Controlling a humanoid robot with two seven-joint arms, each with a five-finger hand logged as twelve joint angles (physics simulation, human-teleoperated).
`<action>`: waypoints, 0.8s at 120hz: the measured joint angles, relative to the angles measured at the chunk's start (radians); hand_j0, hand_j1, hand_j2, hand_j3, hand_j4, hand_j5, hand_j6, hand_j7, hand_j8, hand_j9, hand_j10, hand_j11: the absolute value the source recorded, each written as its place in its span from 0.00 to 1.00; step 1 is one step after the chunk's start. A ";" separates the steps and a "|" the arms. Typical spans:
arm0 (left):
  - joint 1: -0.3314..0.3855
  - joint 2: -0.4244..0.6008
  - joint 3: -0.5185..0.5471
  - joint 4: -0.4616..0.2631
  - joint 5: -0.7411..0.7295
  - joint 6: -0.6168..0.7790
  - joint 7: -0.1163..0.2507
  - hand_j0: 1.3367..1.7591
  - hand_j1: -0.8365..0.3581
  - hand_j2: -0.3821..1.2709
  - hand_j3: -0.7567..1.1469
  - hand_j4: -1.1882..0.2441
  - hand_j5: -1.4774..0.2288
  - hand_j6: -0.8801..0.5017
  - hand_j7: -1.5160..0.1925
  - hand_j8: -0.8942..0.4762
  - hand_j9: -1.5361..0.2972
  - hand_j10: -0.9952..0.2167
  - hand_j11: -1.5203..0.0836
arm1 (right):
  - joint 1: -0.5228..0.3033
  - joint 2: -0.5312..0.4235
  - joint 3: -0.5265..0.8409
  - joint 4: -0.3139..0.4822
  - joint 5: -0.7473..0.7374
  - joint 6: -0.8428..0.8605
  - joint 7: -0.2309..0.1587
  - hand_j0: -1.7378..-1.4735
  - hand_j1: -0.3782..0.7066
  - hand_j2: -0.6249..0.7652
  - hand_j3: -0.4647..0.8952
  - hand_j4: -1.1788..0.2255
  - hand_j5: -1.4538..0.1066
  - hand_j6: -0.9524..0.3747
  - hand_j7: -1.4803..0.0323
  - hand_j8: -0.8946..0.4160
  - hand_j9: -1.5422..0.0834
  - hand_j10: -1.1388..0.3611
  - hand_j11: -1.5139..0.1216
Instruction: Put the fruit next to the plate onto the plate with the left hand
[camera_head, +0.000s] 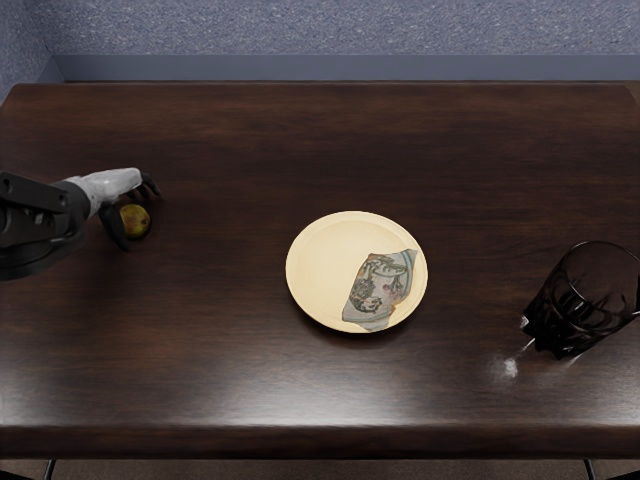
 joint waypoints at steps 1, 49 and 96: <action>-0.001 0.000 0.000 0.000 0.000 0.000 0.000 0.76 0.67 0.27 0.40 0.61 0.62 0.41 0.65 0.42 0.61 0.56 0.69 | 0.000 0.000 0.000 0.000 0.000 0.000 0.000 0.30 0.03 0.45 0.34 0.84 0.93 0.72 0.98 0.68 0.95 0.76 0.93; 0.007 -0.003 -0.002 0.001 -0.007 -0.001 -0.004 0.76 0.61 0.28 0.40 0.56 0.57 0.36 0.60 0.37 0.57 0.51 0.64 | 0.000 0.000 0.000 0.000 0.000 0.000 0.000 0.30 0.03 0.45 0.34 0.84 0.93 0.72 0.98 0.68 0.95 0.76 0.93; 0.008 -0.003 -0.004 0.001 -0.009 -0.003 -0.002 0.76 0.53 0.29 0.40 0.51 0.52 0.30 0.54 0.32 0.51 0.44 0.58 | 0.000 0.000 0.000 0.000 0.000 0.000 0.000 0.30 0.03 0.45 0.34 0.84 0.93 0.72 0.98 0.68 0.95 0.76 0.93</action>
